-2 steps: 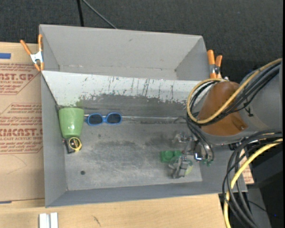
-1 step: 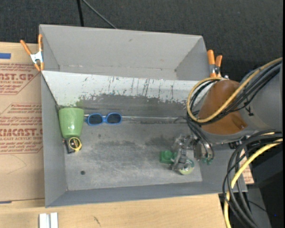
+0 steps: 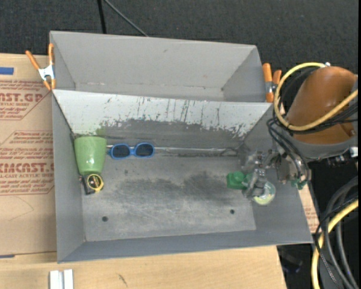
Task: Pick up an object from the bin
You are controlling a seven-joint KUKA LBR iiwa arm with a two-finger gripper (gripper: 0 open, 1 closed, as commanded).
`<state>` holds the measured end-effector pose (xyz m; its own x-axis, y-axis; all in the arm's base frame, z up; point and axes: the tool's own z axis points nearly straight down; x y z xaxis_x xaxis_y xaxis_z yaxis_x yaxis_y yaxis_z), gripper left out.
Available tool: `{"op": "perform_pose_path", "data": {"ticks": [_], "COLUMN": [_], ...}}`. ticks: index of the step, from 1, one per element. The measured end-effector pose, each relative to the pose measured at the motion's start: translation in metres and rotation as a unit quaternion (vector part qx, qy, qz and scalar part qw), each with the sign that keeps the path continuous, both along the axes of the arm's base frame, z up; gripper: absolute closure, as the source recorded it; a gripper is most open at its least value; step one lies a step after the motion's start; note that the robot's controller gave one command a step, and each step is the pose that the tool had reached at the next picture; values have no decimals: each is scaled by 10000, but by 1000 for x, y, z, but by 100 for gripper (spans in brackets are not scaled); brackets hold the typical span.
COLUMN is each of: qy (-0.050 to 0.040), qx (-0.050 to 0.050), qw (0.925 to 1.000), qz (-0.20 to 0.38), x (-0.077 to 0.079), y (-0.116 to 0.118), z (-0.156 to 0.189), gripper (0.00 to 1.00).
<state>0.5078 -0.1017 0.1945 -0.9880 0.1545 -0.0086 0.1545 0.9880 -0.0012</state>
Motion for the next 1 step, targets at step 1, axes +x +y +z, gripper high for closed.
{"op": "perform_pose_path", "data": {"ticks": [1], "qy": [-15], "qx": [7], "qw": [10000], "qz": [49], "x": [20], "y": [5], "z": [78], "gripper": [100]}}
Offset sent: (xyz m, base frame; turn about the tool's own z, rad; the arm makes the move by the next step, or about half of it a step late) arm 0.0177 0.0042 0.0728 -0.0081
